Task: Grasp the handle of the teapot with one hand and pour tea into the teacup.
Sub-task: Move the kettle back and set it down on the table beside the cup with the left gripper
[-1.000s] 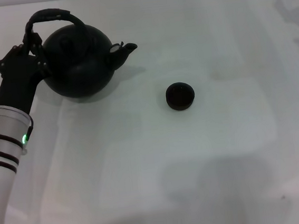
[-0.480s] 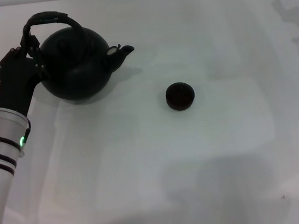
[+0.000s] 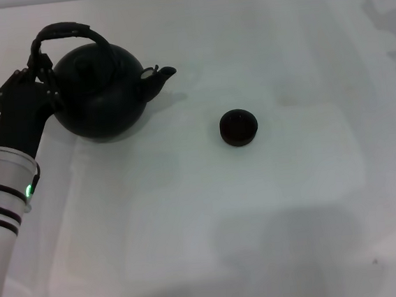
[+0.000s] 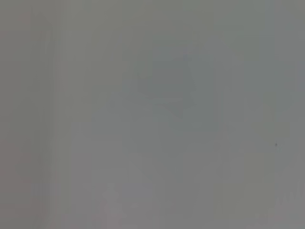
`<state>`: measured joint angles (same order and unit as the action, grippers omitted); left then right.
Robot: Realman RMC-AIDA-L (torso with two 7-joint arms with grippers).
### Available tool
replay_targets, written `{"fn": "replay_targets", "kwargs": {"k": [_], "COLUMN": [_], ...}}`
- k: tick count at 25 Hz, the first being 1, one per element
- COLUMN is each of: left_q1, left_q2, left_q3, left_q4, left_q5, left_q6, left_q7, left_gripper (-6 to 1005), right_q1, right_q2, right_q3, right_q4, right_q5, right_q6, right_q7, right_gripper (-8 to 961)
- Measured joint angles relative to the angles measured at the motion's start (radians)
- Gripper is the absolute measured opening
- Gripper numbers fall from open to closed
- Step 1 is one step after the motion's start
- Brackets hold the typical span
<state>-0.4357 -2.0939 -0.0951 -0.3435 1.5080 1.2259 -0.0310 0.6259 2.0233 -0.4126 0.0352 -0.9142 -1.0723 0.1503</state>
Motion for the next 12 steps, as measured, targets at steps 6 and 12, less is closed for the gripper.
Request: {"fn": "replay_targets", "kwargs": {"k": [6, 12], "left_q1": [0.002, 0.002], "left_q2": [0.0, 0.0], "left_q3": [0.0, 0.0], "left_q4": [0.001, 0.002], "left_q5": [0.0, 0.001], "left_q6": [-0.016, -0.025], "left_q7": [-0.004, -0.005], "left_gripper": [121, 182], "right_q1": [-0.003, -0.003], "right_q2": [0.0, -0.001], "right_q3": [0.0, 0.0], "right_q4": [0.0, 0.0], "right_q5": [0.0, 0.0], "right_q6": [0.0, -0.005], "right_q7": [0.0, 0.0], "right_gripper": [875, 875]}}
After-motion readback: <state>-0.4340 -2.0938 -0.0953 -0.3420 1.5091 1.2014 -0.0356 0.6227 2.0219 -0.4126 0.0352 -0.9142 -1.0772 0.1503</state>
